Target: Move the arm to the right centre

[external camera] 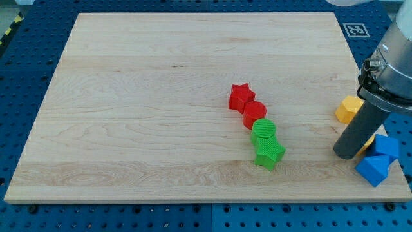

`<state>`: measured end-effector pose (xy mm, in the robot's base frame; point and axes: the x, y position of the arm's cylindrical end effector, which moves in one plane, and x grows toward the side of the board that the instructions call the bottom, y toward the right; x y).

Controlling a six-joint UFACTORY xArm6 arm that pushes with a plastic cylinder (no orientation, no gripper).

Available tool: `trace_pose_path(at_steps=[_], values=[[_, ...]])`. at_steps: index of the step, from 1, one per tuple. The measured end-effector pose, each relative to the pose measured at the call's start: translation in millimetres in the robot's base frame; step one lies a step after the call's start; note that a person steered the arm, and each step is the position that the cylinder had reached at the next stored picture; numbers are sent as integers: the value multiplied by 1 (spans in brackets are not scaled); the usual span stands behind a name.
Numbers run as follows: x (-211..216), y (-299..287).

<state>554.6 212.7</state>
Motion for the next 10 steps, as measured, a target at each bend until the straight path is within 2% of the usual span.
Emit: trace_pose_path(at_steps=[5,7,8,10], values=[[-26,-3],[-31,-32],[-40,-70],[-105,-75]])
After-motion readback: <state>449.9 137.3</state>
